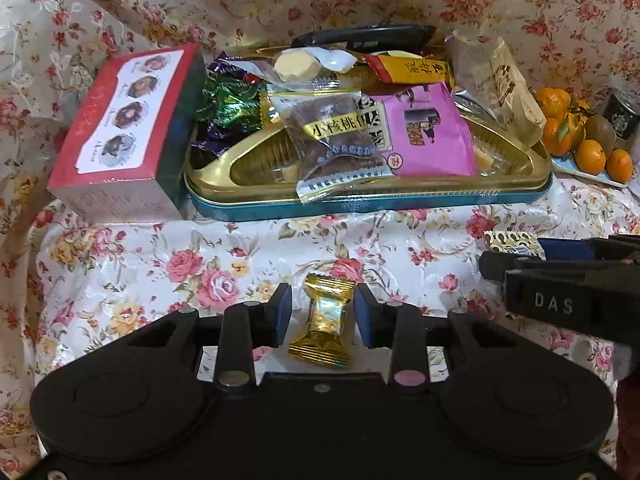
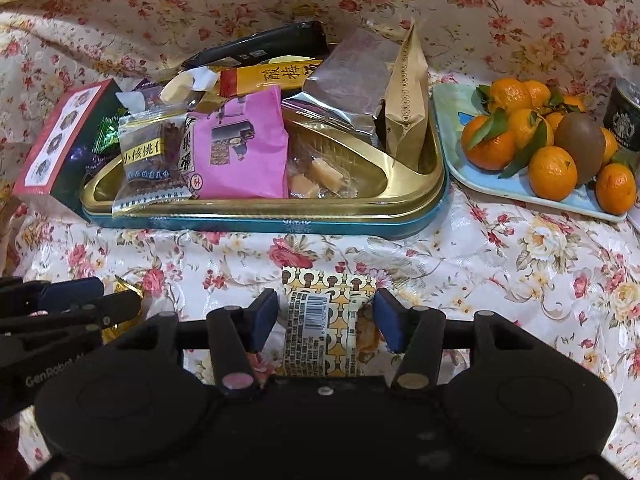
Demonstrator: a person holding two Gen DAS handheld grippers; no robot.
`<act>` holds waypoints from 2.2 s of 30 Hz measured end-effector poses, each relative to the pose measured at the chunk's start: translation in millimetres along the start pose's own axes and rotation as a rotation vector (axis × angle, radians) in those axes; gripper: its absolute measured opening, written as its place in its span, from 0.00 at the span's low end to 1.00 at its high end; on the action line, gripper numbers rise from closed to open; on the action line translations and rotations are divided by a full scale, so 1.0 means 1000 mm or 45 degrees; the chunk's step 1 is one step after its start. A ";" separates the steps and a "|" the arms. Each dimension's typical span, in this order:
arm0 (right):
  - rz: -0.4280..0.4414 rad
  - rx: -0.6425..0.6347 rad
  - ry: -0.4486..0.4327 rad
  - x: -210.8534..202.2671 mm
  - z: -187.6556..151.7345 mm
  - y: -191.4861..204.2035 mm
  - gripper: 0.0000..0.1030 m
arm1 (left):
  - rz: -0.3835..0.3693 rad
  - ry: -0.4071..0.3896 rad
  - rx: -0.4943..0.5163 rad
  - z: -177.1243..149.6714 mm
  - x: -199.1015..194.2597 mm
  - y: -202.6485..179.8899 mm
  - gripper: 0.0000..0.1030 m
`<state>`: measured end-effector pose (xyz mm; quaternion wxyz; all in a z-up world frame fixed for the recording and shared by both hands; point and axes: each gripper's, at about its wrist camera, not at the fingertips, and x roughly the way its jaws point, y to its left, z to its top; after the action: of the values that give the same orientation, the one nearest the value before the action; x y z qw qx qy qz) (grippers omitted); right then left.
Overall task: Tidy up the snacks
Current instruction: 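Close the left tool on the gold candy while the right tool grasps the brown-gold patterned packet, then carry the gold candy and patterned packet over the gold tray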
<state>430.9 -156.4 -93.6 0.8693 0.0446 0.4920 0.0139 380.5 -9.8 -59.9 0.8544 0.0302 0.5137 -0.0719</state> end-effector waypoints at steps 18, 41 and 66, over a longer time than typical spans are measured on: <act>0.036 0.013 -0.082 -0.042 -0.022 -0.016 0.34 | 0.020 -0.013 -0.037 -0.019 -0.012 -0.013 0.31; 0.224 0.069 -0.429 -0.217 -0.175 -0.033 0.34 | 0.062 -0.191 -0.043 -0.121 -0.188 -0.029 0.31; 0.192 0.102 -0.638 -0.319 -0.355 -0.004 0.34 | 0.117 -0.251 -0.076 -0.274 -0.254 -0.067 0.31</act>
<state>-37.9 -159.7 -2.9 0.9581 0.1176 0.2570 0.0475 13.4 -17.8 36.6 0.9038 0.0211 0.4270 -0.0198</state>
